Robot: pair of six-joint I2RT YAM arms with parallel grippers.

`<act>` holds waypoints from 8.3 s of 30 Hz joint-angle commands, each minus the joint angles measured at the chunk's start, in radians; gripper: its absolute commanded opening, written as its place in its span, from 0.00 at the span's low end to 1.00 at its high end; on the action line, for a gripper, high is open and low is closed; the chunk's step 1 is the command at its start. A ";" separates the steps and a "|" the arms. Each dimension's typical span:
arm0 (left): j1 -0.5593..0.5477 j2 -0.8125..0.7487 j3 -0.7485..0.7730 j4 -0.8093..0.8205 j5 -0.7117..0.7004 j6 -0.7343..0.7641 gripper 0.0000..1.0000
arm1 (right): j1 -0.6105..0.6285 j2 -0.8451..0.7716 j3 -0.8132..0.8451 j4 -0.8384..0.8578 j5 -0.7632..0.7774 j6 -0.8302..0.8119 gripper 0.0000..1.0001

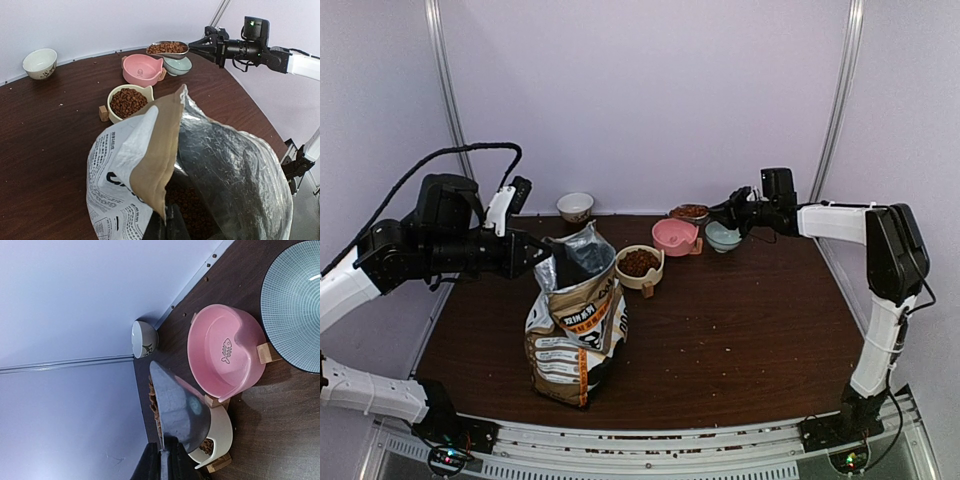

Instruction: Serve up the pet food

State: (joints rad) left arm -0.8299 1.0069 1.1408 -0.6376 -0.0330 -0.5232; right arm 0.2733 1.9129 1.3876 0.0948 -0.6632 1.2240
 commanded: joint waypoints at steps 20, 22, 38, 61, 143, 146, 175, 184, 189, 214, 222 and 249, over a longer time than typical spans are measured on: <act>0.029 -0.004 0.066 0.170 0.005 0.039 0.00 | -0.013 0.112 0.308 -0.438 0.151 -0.293 0.00; 0.029 -0.002 0.068 0.171 0.009 0.041 0.00 | -0.012 0.120 0.331 -0.472 0.157 -0.315 0.00; 0.034 0.019 0.082 0.192 0.040 0.054 0.00 | 0.019 0.159 0.543 -0.712 0.270 -0.586 0.00; -0.100 0.231 0.237 0.208 0.166 0.154 0.00 | 0.219 -0.374 0.420 -0.924 0.175 -1.036 0.00; -0.313 0.179 0.037 0.309 -0.098 0.073 0.00 | 0.457 -0.783 -0.683 0.227 -0.227 0.210 0.00; -0.313 0.170 0.040 0.305 -0.139 0.049 0.00 | 0.450 -0.787 -0.685 0.263 -0.240 0.224 0.00; -0.125 0.009 0.060 0.147 -0.208 0.062 0.00 | 0.401 -0.849 -0.562 0.329 -0.106 0.294 0.00; 0.127 -0.101 0.089 0.035 -0.096 0.216 0.00 | 0.298 -0.676 -0.425 0.218 -0.051 0.150 0.00; 0.248 -0.112 0.133 0.006 -0.046 0.276 0.00 | 0.229 -0.558 -0.382 0.193 -0.036 0.074 0.00; 0.409 -0.084 0.149 0.074 0.003 0.436 0.00 | -0.009 -0.006 0.141 -0.244 0.024 -0.277 0.00; 0.409 -0.079 0.133 0.087 0.098 0.435 0.00 | -0.012 0.146 0.346 -0.376 0.078 -0.338 0.00; 0.408 -0.025 0.126 0.105 0.327 0.465 0.00 | 0.012 0.219 0.708 -0.847 0.283 -0.852 0.00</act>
State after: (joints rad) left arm -0.4309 0.9897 1.2224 -0.8097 0.2131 -0.0860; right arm 0.2714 2.1277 2.0167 -0.6632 -0.4358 0.5247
